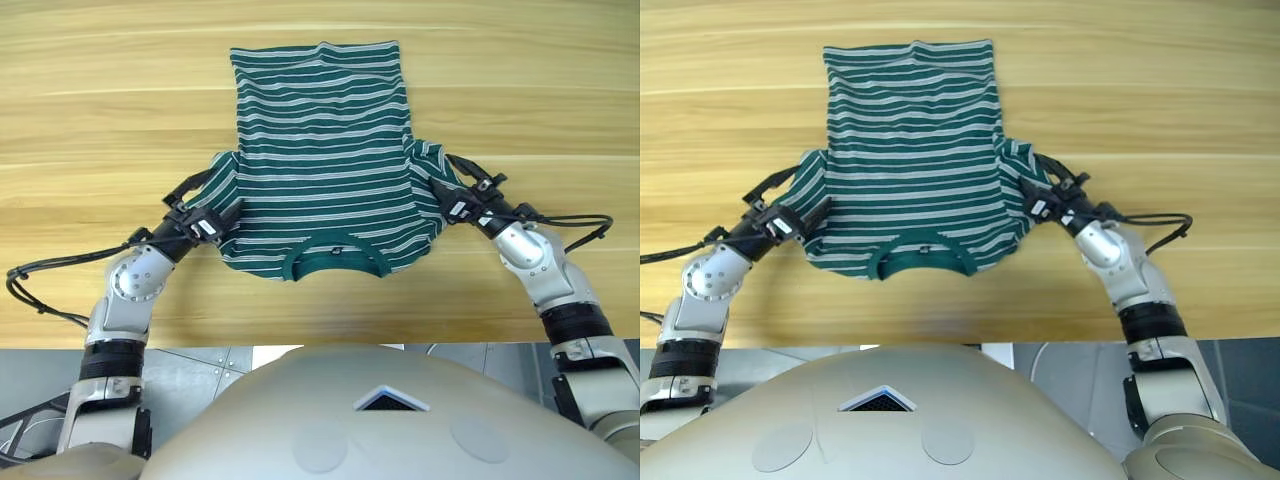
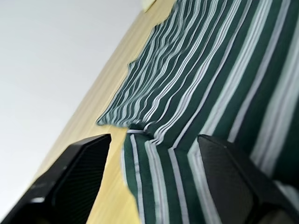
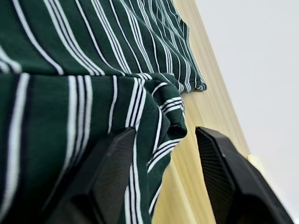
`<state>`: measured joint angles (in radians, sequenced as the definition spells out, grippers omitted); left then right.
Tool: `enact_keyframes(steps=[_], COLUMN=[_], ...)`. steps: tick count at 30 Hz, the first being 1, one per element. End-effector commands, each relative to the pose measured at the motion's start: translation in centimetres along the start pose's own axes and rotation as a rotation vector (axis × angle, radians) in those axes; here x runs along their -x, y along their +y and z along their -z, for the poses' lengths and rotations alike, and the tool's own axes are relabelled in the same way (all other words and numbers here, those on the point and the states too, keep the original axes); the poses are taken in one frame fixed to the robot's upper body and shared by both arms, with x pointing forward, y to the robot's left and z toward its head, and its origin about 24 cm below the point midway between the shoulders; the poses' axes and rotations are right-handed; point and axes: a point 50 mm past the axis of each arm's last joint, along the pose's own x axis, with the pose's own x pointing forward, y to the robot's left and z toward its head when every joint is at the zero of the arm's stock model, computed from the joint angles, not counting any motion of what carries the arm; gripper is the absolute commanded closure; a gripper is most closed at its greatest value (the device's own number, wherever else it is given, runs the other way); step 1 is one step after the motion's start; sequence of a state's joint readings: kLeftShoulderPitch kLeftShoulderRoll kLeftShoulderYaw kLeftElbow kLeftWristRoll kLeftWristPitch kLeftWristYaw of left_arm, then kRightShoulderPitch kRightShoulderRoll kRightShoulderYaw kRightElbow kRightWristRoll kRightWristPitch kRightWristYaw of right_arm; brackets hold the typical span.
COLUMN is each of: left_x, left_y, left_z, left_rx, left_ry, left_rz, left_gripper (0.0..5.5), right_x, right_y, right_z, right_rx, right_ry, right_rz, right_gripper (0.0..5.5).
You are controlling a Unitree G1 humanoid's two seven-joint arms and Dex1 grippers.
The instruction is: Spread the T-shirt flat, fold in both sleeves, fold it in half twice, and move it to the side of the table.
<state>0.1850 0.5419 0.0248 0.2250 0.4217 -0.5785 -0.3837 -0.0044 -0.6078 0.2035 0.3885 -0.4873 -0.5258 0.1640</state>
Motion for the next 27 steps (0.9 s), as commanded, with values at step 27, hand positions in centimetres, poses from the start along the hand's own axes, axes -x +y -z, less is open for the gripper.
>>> enact_keyframes(steps=[27], left_x=[-0.4], left_y=[-2.4], left_z=[0.0], left_rx=[0.010], left_ry=[-0.124], left_rz=[0.057], left_gripper=[2.06], right_x=[3.0], right_y=[-4.0], right_z=[-7.6], right_rx=[-0.138], right_ry=[-0.456], right_rz=[0.199], right_gripper=[3.12])
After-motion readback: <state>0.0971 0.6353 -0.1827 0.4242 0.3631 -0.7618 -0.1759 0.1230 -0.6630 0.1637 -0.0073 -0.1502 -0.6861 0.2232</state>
